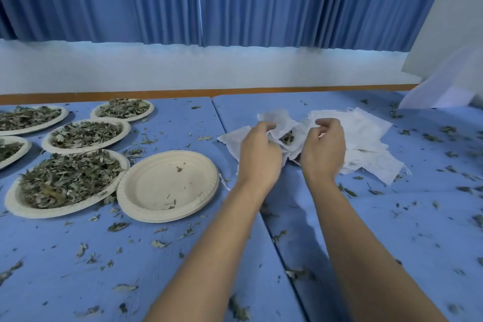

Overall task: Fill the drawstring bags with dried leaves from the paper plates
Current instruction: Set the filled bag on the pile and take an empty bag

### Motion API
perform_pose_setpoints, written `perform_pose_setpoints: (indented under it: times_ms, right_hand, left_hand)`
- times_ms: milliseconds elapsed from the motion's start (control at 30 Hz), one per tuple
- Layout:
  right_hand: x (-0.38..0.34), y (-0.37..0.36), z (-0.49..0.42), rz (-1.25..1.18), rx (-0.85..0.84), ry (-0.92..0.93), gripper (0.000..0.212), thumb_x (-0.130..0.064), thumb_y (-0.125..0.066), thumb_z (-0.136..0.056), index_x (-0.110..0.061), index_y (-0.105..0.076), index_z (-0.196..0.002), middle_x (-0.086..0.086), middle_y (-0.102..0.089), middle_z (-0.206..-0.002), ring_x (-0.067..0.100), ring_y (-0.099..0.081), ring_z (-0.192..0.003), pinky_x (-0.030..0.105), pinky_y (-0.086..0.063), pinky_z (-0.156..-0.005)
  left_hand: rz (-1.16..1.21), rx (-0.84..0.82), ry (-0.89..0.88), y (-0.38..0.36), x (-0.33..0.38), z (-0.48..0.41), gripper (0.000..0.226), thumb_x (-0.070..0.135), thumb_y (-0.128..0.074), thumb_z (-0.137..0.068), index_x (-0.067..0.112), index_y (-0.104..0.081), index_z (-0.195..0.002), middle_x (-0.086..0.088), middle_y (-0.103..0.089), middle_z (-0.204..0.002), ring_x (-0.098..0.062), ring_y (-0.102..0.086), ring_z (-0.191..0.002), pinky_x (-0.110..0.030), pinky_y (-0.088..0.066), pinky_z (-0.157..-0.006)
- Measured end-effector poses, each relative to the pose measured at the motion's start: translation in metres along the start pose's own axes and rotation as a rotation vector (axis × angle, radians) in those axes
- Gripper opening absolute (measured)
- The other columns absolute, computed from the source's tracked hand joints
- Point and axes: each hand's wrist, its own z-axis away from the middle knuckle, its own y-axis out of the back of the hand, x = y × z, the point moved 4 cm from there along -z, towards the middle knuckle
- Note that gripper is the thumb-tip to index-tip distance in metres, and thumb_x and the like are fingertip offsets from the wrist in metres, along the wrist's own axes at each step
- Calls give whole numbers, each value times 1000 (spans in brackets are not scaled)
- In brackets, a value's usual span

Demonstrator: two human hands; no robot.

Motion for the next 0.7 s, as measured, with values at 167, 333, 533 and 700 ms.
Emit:
perform_pose_setpoints:
  times_ms: [167, 333, 533, 700]
  right_hand:
    - [37, -4, -48, 629, -437, 79, 42, -1, -45, -91, -10, -49, -133, 12, -51, -132, 30, -41, -126, 37, -41, -89]
    - [59, 2, -52, 729, -395, 33, 30, 7, -48, -77, -15, -41, -59, 7, -45, -66, 29, -40, -70, 25, -27, -52]
    - [63, 4, -51, 569, -250, 45, 25, -1, -43, -91, -6, -60, -108, 18, -64, -97, 35, -55, -85, 32, -34, -65]
    - [59, -6, -41, 634, -399, 87, 35, -9, -51, -90, -10, -52, -125, 13, -63, -110, 32, -55, -93, 34, -38, -72]
  left_hand:
    - [91, 120, -48, -16, 7, -9, 36, -7, -36, -86, 13, -64, -98, 4, -64, -102, -10, -57, -101, -15, -39, -83]
    - [140, 109, -58, -31, 3, -14, 38, -9, -37, -83, 19, -61, -81, 6, -65, -88, -11, -61, -94, -16, -46, -82]
    - [174, 113, -45, -28, -1, -10, 41, -8, -37, -82, 26, -60, -74, 13, -63, -82, -11, -63, -88, -18, -47, -76]
    - [182, 130, -21, -18, 1, -8, 39, -9, -36, -82, 21, -61, -77, 13, -64, -83, -12, -63, -86, -19, -46, -73]
